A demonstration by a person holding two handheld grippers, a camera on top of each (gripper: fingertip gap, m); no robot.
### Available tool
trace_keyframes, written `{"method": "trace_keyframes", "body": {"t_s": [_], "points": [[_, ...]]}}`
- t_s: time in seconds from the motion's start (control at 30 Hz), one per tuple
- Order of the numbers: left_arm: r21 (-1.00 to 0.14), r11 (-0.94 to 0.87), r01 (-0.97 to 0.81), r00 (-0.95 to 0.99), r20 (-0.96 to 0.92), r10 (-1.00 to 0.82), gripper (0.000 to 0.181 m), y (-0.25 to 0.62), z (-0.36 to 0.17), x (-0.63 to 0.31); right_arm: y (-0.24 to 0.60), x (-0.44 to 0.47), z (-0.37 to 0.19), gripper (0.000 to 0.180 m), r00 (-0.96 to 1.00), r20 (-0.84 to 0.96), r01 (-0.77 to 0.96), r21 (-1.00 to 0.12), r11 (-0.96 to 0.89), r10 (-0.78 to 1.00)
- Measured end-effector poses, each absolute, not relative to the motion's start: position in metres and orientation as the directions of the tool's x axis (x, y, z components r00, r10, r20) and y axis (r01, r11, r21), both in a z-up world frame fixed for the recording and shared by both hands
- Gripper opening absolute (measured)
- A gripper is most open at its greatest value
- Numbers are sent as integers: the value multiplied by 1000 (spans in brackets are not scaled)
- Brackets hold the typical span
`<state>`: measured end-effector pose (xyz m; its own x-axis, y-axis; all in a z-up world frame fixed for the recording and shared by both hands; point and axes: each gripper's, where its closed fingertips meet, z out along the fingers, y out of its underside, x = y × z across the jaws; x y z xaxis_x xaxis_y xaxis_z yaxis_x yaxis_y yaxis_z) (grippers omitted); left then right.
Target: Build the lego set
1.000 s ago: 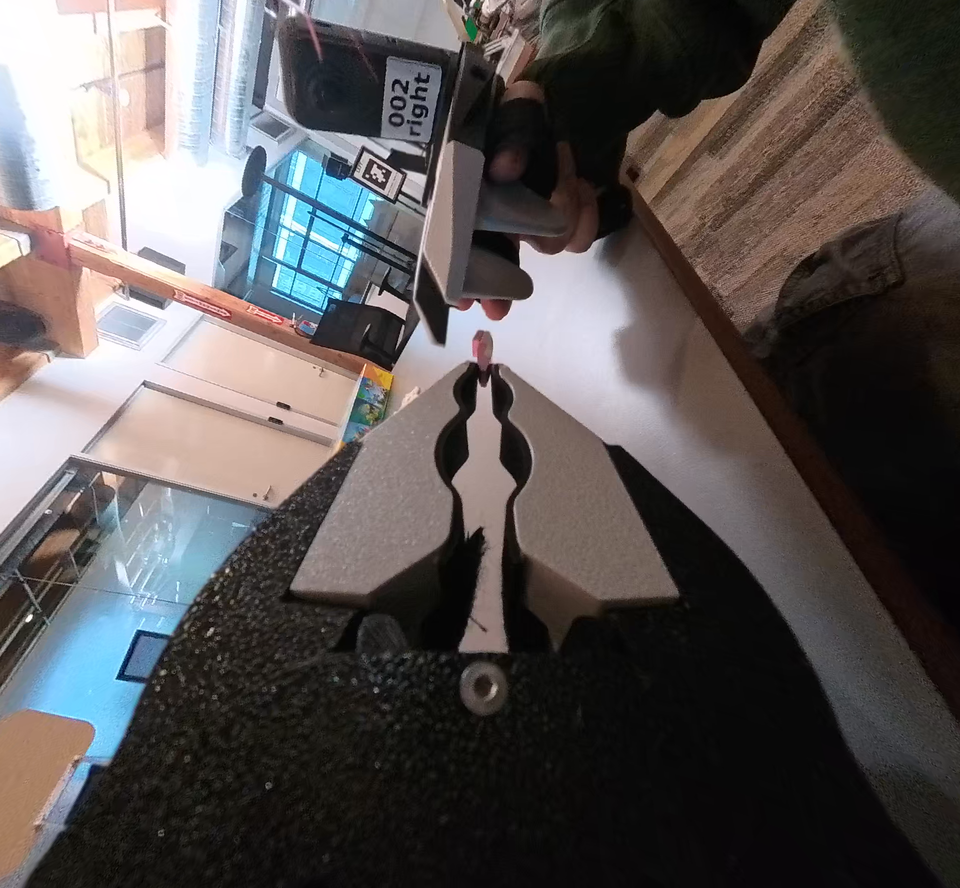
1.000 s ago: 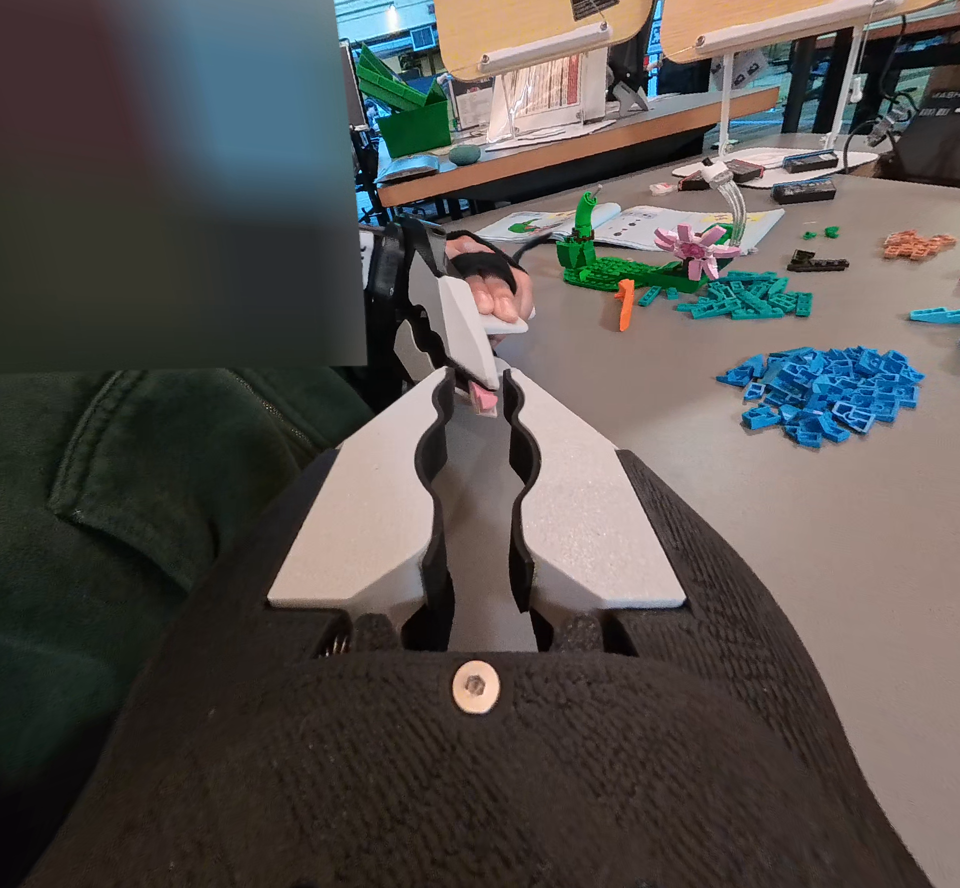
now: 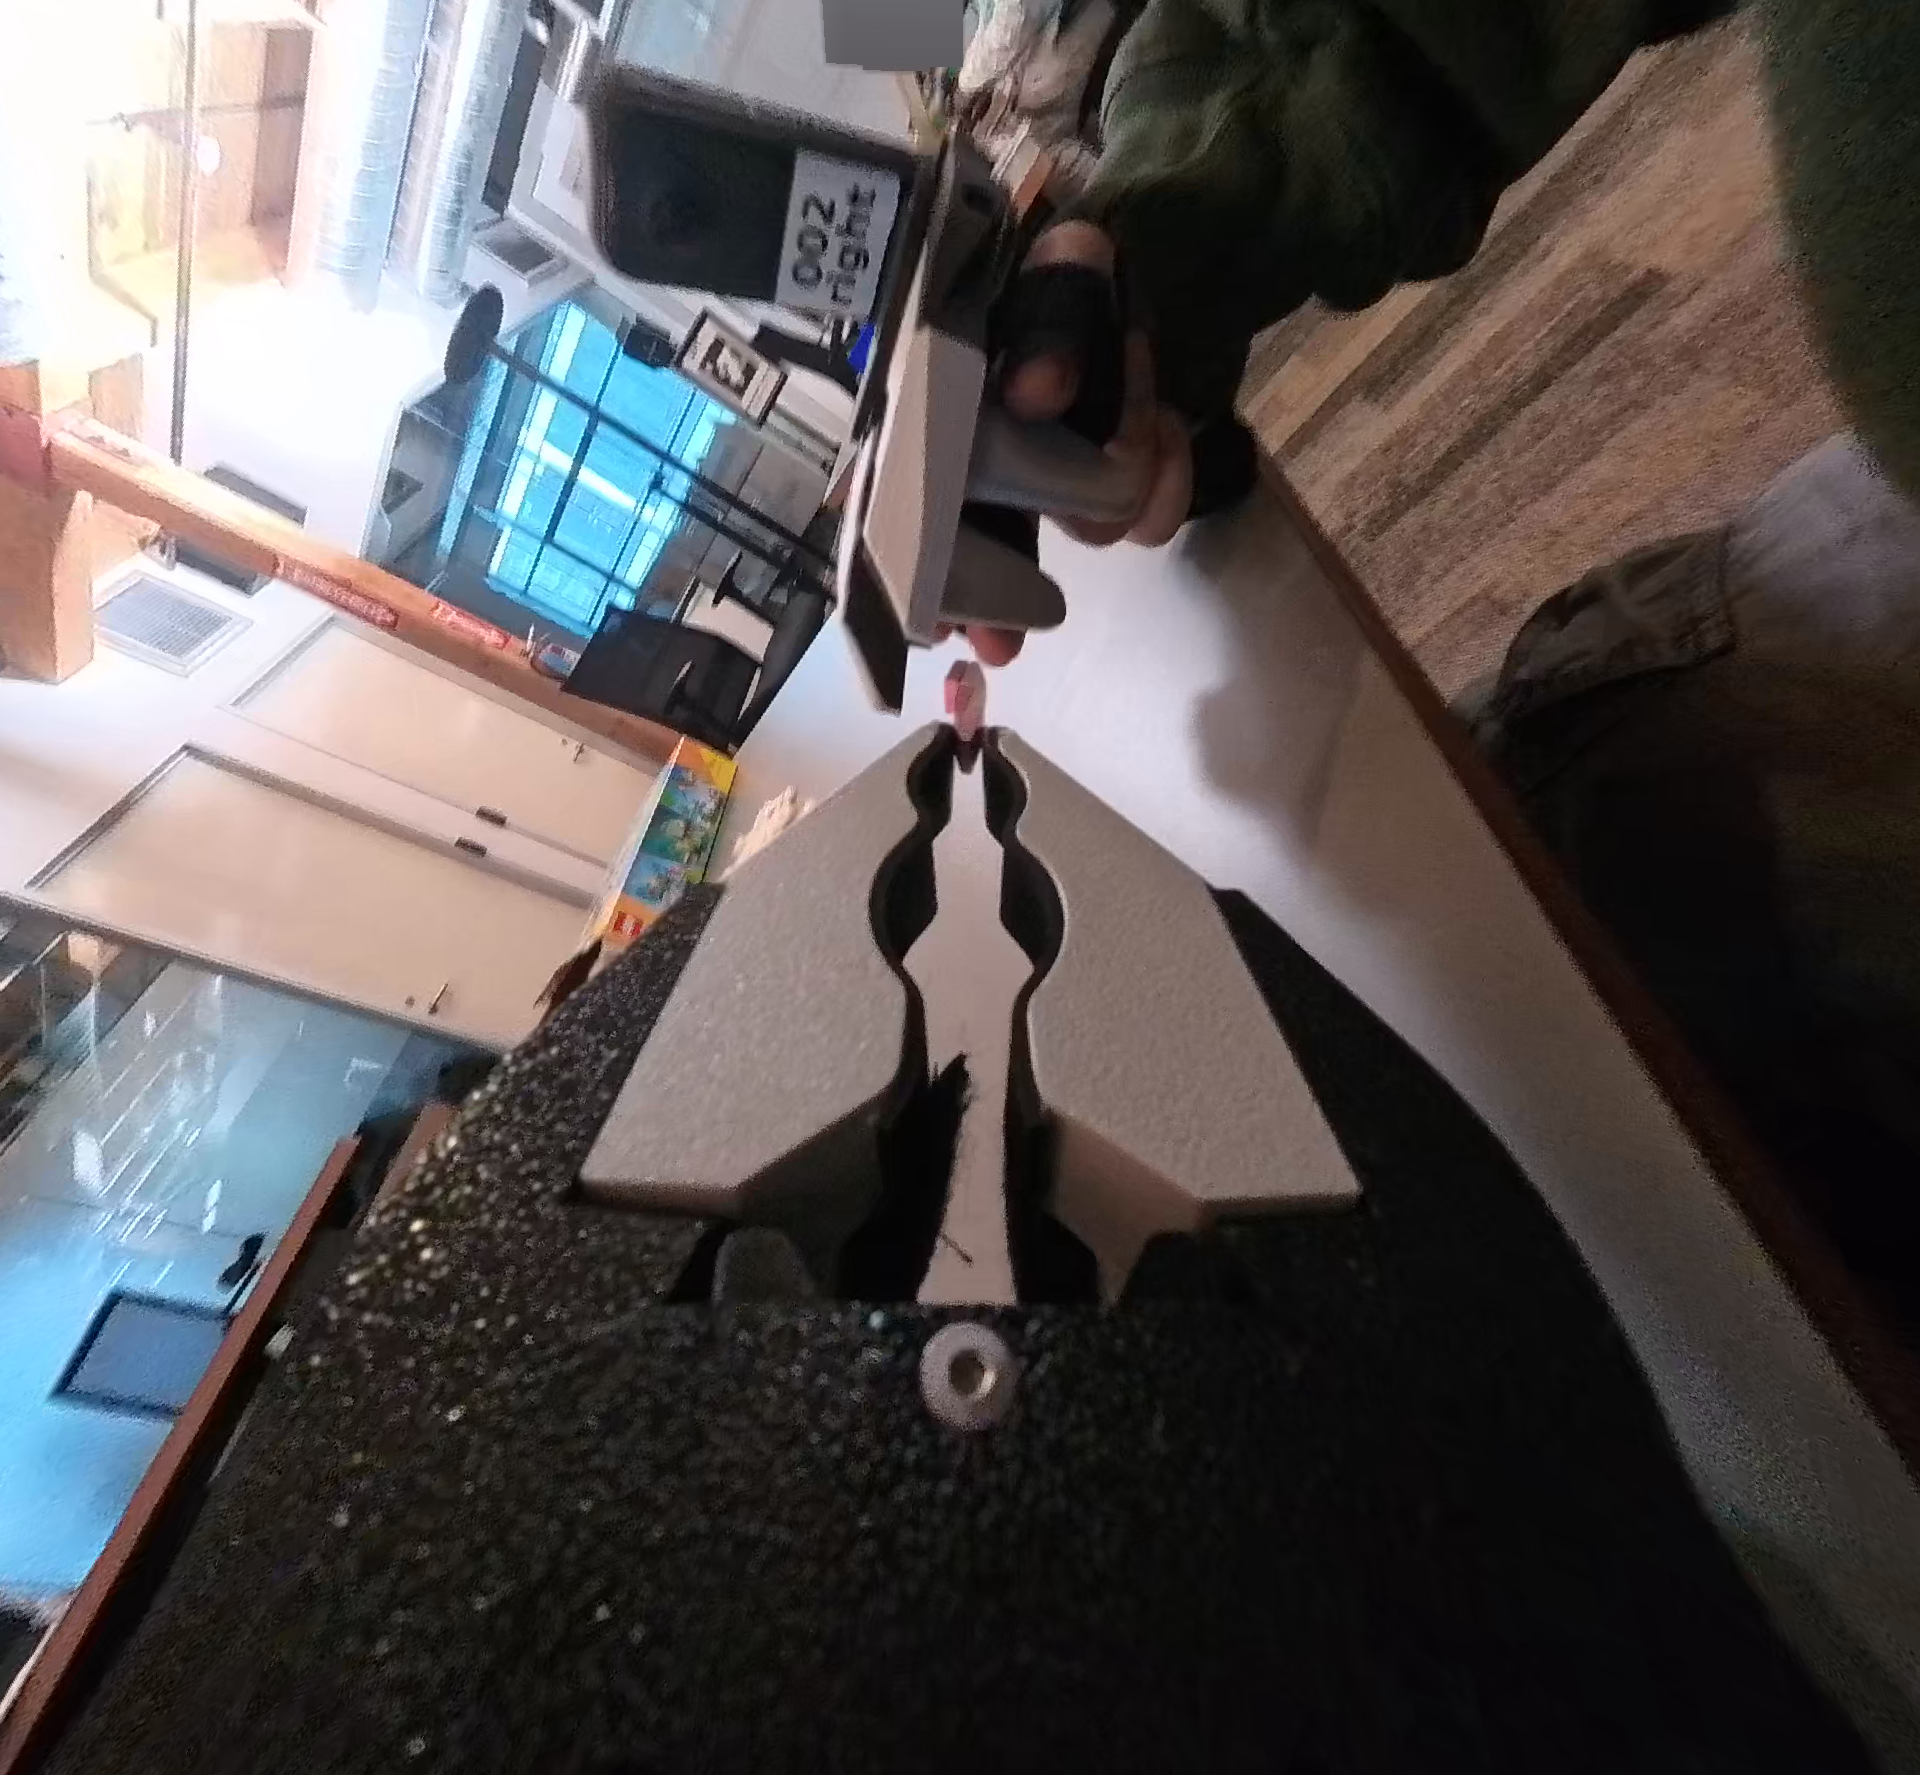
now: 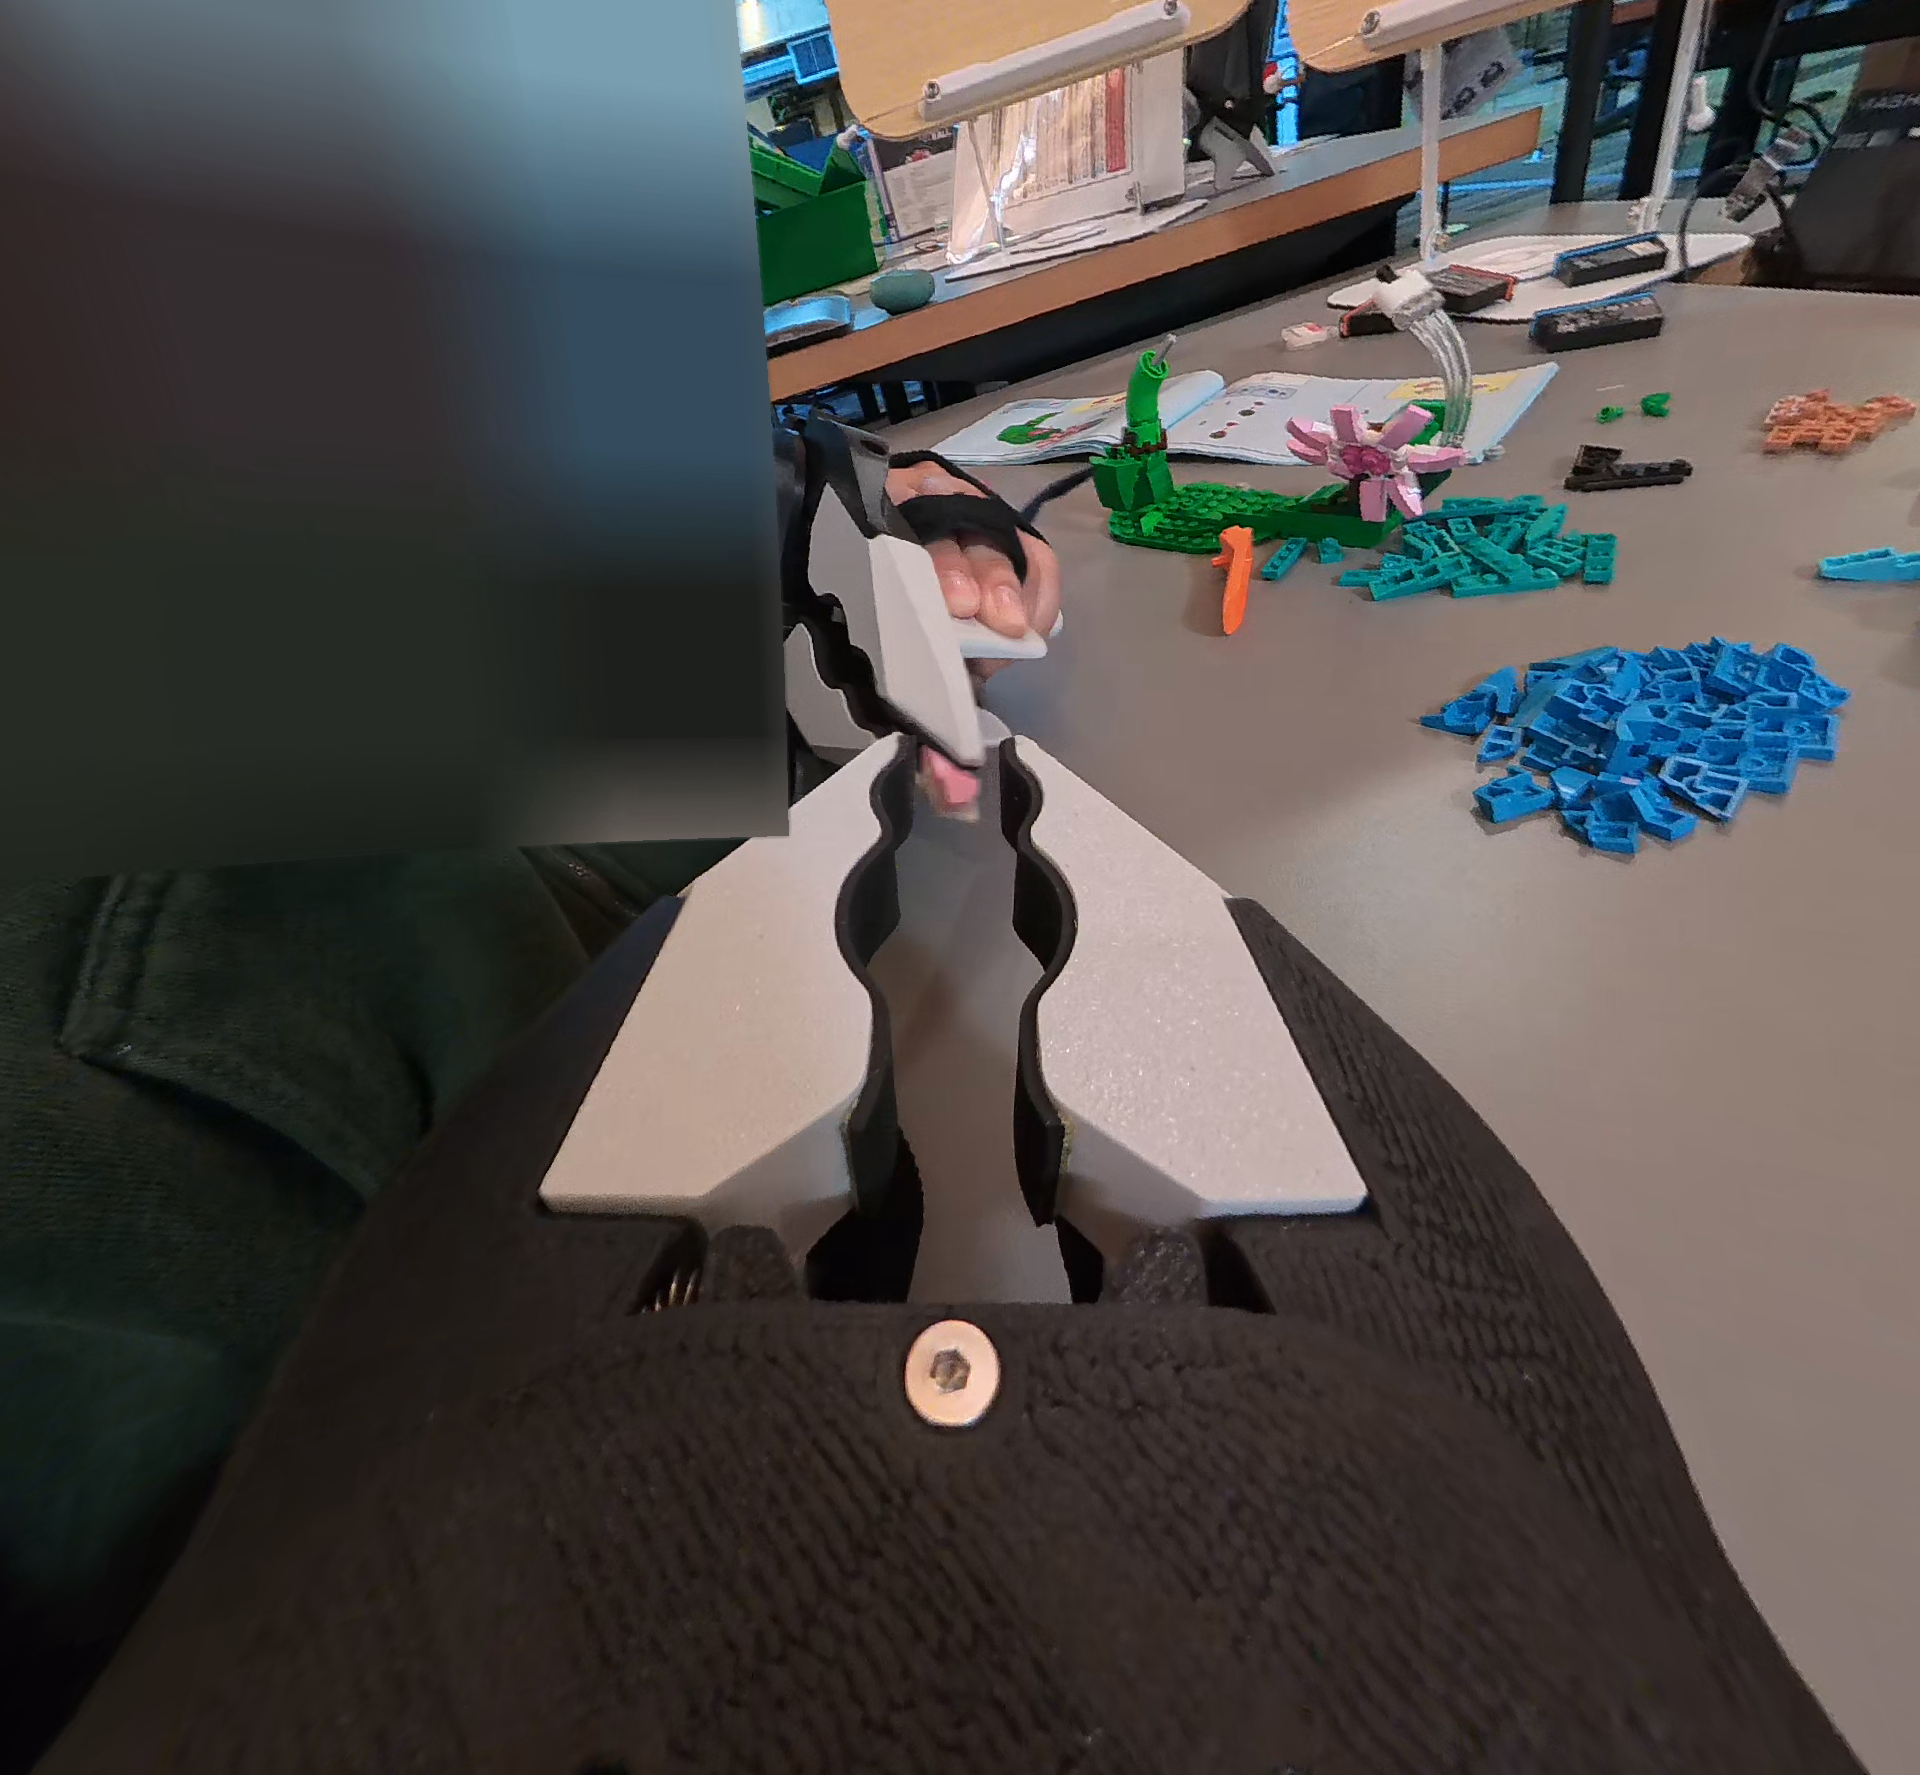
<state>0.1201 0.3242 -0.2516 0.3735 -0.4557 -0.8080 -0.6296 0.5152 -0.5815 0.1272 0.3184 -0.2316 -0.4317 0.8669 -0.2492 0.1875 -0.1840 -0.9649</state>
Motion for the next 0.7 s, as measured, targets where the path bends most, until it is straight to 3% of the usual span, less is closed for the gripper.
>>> {"method": "trace_keyframes", "body": {"t_s": [0.03, 0.23, 0.7], "points": [[-599, 539, -592, 379, -797, -471, 2, 319, -248, 124, 315, 130, -230, 15, -458, -240, 178, -968, -176, 856], [-644, 575, -505, 395, -764, -510, 2, 308, -238, 134, 293, 143, -221, 18, -600, -304, 191, -953, -236, 740], [-723, 568, -394, 441, -691, -573, 3, 300, -227, 145, 286, 151, -215, 14, -680, -424, 245, -900, -359, 598]]}}
